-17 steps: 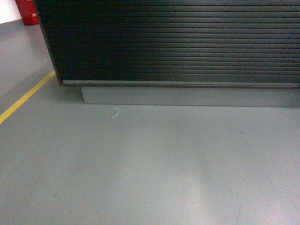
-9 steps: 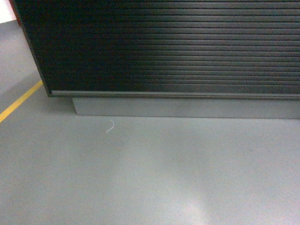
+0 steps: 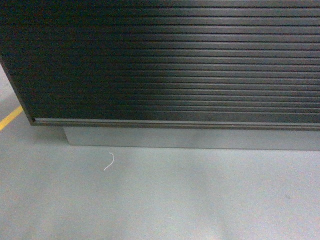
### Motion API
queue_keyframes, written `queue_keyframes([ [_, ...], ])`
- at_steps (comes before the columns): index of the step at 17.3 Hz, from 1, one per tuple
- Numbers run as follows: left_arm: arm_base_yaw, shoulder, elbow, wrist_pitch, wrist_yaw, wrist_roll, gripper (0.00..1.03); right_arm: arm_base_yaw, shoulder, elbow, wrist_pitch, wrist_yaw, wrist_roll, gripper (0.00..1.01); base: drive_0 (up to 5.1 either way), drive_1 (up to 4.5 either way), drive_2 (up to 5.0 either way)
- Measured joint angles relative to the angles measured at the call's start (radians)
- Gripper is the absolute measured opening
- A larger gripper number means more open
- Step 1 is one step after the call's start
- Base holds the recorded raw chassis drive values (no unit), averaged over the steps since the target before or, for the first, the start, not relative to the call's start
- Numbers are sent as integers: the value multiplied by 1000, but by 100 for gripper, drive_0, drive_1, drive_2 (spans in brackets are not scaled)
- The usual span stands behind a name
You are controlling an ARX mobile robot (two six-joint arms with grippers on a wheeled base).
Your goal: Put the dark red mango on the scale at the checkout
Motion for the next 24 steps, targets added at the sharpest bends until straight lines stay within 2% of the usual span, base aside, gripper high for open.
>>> queue_keyframes([
  [10,0,0,0,-6,-1,0,98,0,0,0,2,0,0,98,1,429,-426],
  [24,0,0,0,-3,0,0,98,0,0,0,-1,0,0,98,-3,126,-132],
])
